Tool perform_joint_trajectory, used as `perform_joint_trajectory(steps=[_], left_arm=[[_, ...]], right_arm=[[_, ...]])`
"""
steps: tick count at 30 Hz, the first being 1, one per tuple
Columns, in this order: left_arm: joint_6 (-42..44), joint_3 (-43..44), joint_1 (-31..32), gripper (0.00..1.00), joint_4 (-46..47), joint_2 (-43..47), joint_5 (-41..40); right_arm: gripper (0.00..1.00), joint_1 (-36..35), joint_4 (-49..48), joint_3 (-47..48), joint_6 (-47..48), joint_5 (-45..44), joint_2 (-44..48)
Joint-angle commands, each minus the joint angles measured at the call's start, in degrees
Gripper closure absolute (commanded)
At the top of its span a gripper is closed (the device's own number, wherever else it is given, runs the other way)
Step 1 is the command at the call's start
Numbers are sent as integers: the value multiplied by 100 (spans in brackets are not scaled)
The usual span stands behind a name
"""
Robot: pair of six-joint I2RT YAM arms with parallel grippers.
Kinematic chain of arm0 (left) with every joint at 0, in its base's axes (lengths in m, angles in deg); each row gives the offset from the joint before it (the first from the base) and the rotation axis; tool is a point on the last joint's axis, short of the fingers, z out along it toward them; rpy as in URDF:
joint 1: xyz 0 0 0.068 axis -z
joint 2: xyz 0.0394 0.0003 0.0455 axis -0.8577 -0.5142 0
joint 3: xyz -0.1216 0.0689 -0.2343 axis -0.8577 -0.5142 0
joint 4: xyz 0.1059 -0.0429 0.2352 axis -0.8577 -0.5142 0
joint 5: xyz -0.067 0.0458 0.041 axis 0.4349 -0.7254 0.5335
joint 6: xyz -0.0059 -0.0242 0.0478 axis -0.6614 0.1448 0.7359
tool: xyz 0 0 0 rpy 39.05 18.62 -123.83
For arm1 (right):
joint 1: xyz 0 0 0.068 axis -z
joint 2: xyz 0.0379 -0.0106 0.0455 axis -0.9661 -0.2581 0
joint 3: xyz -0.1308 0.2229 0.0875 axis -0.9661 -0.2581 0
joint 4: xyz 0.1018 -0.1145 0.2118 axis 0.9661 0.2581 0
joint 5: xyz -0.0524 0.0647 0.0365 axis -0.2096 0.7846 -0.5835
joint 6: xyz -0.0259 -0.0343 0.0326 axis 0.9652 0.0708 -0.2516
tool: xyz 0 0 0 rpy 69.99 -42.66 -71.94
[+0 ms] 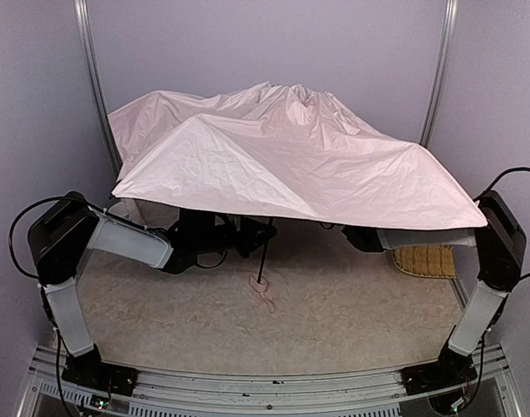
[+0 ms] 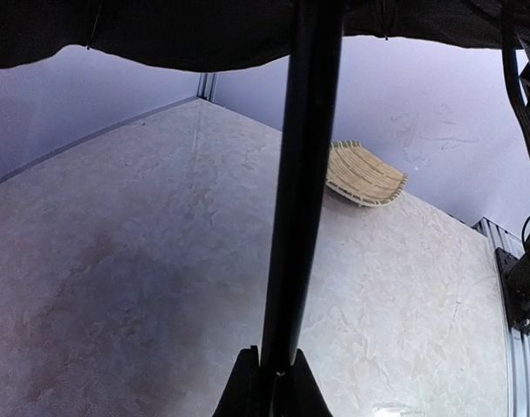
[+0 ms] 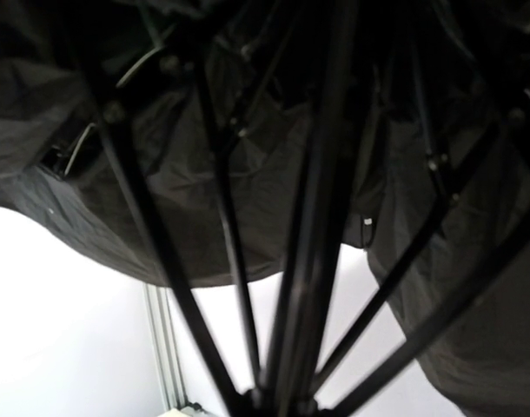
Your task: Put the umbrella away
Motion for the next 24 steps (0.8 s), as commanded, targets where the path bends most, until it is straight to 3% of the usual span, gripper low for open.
perform_joint_trajectory(steps=[1, 8, 18, 20, 24], left_arm=[[-553, 714, -445, 100, 3678, 462, -629], [-947, 655, -494, 100, 4309, 236, -614], [-802, 174, -500, 100, 3533, 304, -327], [-626, 158, -469, 87, 3070, 286, -93], [-147, -34, -294, 71, 2248, 277, 210]], right_arm=[[91, -450, 2439, -774, 247, 764, -699], [91, -455, 2529, -816, 351, 644, -714], [98, 152, 2138, -531, -377, 1082, -45], [100, 302, 1937, -411, -440, 1167, 90], [100, 740, 1354, -167, -828, 1474, 304]])
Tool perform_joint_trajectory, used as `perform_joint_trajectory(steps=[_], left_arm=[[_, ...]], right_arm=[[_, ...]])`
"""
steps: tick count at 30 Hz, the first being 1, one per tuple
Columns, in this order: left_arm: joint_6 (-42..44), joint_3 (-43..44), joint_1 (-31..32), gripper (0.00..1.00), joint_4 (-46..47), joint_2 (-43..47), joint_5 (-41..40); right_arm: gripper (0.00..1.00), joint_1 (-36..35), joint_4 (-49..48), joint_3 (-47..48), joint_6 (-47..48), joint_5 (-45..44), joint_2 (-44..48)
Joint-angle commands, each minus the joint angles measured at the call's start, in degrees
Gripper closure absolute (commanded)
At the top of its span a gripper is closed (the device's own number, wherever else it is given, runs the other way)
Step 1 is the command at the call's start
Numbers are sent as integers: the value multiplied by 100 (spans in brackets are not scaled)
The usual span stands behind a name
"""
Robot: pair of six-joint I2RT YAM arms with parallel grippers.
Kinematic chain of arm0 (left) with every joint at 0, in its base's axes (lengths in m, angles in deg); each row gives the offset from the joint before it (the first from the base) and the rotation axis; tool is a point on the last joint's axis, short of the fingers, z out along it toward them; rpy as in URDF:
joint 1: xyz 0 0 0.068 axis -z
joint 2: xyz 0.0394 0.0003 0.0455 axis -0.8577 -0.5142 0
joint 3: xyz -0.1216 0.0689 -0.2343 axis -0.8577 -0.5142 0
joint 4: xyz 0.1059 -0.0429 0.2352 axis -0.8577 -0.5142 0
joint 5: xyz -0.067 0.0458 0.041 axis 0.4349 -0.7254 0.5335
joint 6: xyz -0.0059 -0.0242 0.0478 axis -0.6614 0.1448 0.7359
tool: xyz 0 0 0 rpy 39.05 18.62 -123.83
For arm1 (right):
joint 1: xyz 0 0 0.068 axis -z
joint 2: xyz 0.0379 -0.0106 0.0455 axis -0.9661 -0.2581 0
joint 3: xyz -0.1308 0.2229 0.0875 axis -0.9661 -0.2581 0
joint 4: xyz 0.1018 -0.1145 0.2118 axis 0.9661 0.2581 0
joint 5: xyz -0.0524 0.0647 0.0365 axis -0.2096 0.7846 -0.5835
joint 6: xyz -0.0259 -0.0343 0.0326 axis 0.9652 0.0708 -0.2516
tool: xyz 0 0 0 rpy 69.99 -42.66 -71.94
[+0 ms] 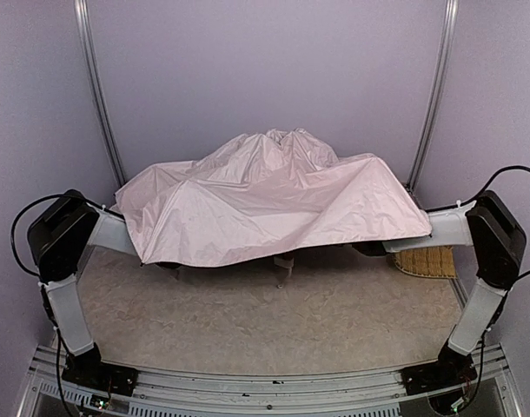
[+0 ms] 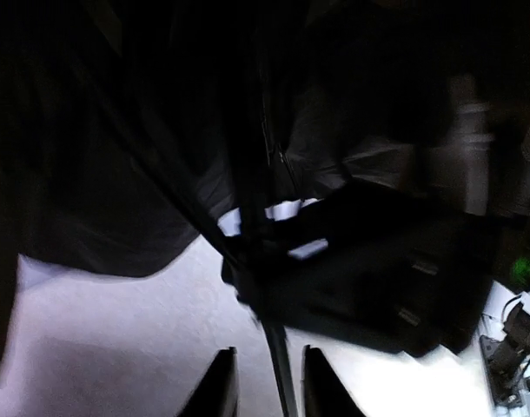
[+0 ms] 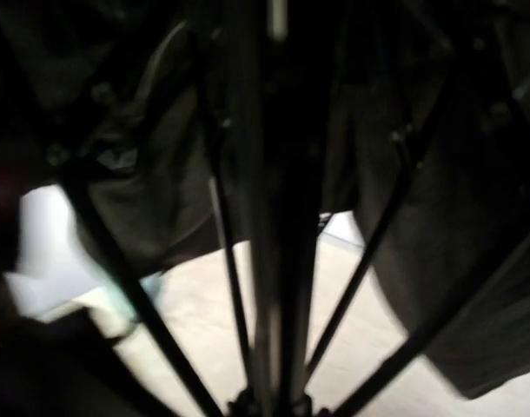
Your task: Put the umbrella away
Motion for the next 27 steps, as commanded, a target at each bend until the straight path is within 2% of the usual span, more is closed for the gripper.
perform_joint_trajectory(steps=[1, 4, 7, 17, 20, 22, 25, 27], left_arm=[[641, -151, 48, 68, 59, 459, 32], [1188, -373, 303, 61, -615, 539, 94], [1538, -587, 525, 58, -1064, 625, 201], [1858, -1641, 513, 49, -1439, 1439, 593], [1769, -2073, 225, 47, -1412, 1976, 893], [1657, -2295, -33, 46, -1359, 2343, 916], [1603, -2542, -376, 46, -1304, 2962, 815], [1813, -2591, -422, 46, -1449, 3407, 814]], right_arm=[[100, 697, -188, 167, -534, 227, 324], [100, 991, -794, 322, -637, 299, 413], [100, 1233, -902, 648, -458, 268, 461], [100, 2415, -1233, 1369, 7, 759, 833], [100, 2747, -854, 1612, 406, 1513, 944], [100, 3004, -338, 1839, 615, 2413, 952], [100, 3301, 569, 2270, 994, 4283, 856], [100, 3330, 1388, 2482, 1529, 4938, 855]])
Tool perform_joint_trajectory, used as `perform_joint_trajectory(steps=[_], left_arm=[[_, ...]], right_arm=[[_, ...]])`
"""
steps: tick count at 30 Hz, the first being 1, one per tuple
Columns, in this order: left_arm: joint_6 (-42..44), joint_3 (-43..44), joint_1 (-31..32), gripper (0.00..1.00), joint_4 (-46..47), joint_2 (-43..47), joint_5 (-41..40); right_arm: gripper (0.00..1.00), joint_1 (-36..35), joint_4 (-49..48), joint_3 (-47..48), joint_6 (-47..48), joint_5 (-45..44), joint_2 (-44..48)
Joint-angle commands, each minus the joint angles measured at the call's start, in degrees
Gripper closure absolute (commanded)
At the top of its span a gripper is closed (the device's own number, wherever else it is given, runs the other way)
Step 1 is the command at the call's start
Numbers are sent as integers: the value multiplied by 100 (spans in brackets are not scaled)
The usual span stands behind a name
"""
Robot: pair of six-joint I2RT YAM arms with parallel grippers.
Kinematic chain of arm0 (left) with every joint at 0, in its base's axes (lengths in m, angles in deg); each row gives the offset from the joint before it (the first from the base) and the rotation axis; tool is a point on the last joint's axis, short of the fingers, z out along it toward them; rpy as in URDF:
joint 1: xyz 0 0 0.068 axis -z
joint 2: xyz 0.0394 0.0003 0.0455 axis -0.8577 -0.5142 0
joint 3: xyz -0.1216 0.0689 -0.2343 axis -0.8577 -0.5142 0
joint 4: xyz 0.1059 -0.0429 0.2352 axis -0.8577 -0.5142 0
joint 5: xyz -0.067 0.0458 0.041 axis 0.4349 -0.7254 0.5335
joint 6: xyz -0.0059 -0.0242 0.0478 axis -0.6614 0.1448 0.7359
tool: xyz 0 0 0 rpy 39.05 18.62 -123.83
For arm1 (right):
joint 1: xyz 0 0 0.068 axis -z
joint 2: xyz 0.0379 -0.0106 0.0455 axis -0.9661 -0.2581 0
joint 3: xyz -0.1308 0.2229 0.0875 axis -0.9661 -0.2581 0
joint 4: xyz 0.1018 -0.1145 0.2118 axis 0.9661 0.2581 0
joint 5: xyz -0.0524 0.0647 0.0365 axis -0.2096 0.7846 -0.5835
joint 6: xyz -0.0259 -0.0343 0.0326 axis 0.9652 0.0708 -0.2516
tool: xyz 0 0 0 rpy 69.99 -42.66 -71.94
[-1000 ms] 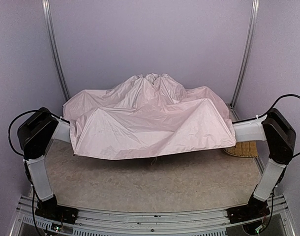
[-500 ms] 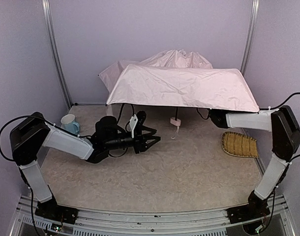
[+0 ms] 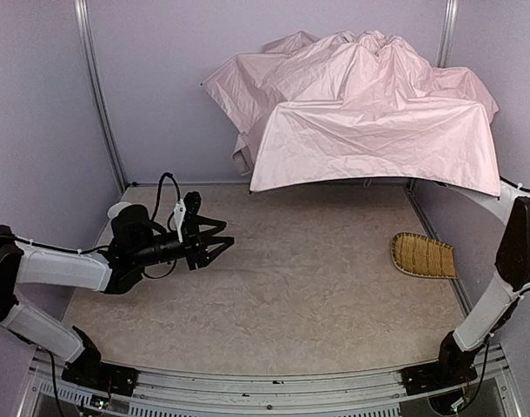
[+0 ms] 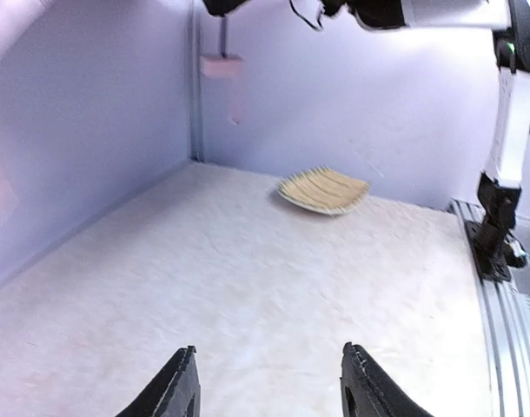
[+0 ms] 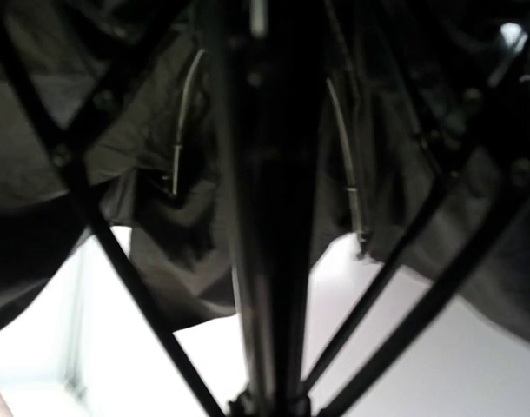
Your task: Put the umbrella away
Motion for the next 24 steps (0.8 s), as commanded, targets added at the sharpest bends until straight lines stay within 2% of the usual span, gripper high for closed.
perform_joint_trajectory(steps=[1, 3, 6, 12, 16, 24], left_arm=[[319, -137, -127, 46, -134, 928, 122], [555, -114, -2, 44, -305, 1258, 163], [821, -131, 283, 36, -292, 1379, 36], [857, 238, 648, 33, -319, 777, -20], [814, 434, 782, 33, -446, 886, 123], [907, 440, 952, 32, -730, 1775, 148]], right_arm=[[100, 80, 1551, 477, 1100, 2334, 174], [100, 75, 1664, 413, 1133, 2366, 234], [100, 1, 1732, 384, 1105, 2218, 298], [100, -374, 2423, 488, 1869, 2230, 382], [100, -445, 2044, 459, 1329, 2226, 356], [100, -594, 735, 453, 394, 1200, 56]])
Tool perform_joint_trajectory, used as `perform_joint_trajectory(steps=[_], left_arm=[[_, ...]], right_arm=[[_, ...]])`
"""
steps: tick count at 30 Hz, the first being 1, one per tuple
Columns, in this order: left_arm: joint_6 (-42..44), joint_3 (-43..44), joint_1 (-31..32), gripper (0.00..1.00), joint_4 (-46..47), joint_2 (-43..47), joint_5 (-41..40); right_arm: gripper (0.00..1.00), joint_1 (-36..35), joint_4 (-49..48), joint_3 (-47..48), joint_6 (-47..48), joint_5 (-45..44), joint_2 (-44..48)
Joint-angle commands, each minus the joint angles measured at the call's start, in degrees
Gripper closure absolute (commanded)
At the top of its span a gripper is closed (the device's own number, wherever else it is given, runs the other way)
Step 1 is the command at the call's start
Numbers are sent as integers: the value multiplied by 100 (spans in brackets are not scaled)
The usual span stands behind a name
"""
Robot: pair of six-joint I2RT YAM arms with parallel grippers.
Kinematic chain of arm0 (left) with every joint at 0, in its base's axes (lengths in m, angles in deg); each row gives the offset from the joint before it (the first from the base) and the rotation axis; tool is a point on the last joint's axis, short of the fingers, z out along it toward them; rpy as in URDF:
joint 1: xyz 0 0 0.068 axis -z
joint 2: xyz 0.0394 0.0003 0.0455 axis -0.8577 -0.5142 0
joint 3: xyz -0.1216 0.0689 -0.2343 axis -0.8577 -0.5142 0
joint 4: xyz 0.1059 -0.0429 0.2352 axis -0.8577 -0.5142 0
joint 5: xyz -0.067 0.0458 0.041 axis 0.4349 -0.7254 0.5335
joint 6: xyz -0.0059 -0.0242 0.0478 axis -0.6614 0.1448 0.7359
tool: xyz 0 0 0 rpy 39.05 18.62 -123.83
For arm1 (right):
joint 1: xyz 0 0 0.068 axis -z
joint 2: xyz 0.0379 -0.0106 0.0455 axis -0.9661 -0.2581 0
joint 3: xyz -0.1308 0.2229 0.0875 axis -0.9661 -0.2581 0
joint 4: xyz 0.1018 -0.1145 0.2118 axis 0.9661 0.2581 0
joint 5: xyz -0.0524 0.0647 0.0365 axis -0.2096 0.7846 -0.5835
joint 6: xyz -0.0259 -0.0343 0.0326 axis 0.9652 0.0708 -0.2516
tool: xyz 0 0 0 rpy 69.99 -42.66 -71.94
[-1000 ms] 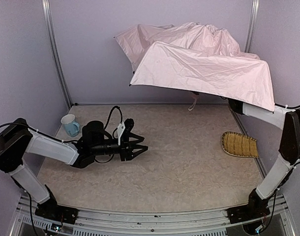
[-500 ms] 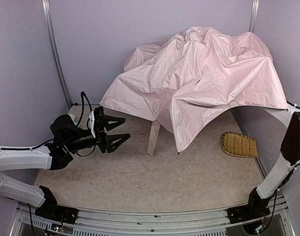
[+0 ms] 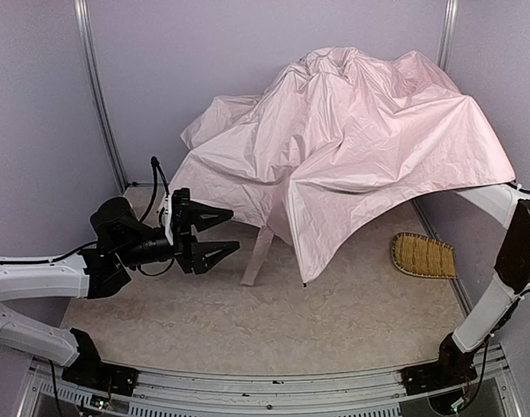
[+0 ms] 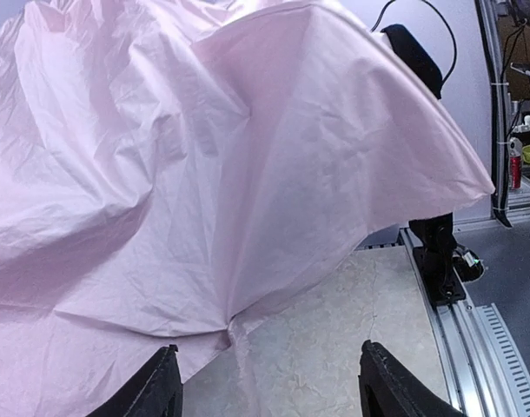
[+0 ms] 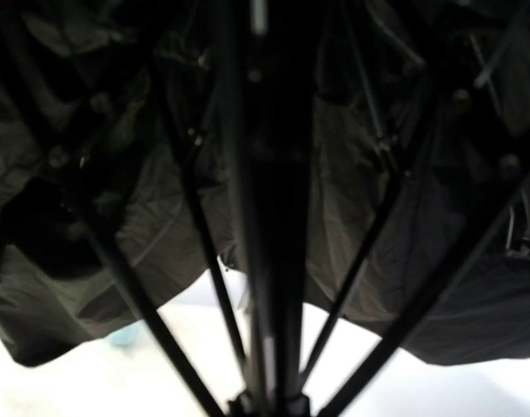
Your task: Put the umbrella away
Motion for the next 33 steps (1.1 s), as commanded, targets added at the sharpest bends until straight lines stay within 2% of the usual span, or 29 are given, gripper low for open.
perform_joint_trajectory(steps=[1, 5, 8, 10, 14, 17, 22, 28, 33], left_arm=[[73, 130, 80, 32, -114, 540, 37], [140, 98, 87, 32, -218, 890, -243], [224, 17, 75, 31, -213, 1070, -605], [215, 2, 46, 31, -226, 1121, -729], [141, 22, -57, 30, -256, 1018, -800], [53, 137, -179, 30, -346, 836, -807], [71, 268, -313, 30, -507, 601, -815], [65, 296, -413, 30, -542, 418, -798], [19, 294, -436, 30, -535, 351, -842]], right_arm=[[100, -66, -1325, 185, -776, -756, -43], [100, -82, -1802, 442, -1183, -875, -224], [100, -91, -2282, 214, -1362, -925, -314], [100, -127, -2895, -326, -1534, -1031, -387], [100, -332, -4447, -2079, -1756, -1356, -639], [100, -719, -4815, -3210, -1345, -1816, -1035], [100, -1490, -5717, -4774, -1204, -2528, -1559], [100, -1638, -5854, -5623, -979, -3084, -1782], [100, -1631, -5740, -5464, -566, -2880, -1722]])
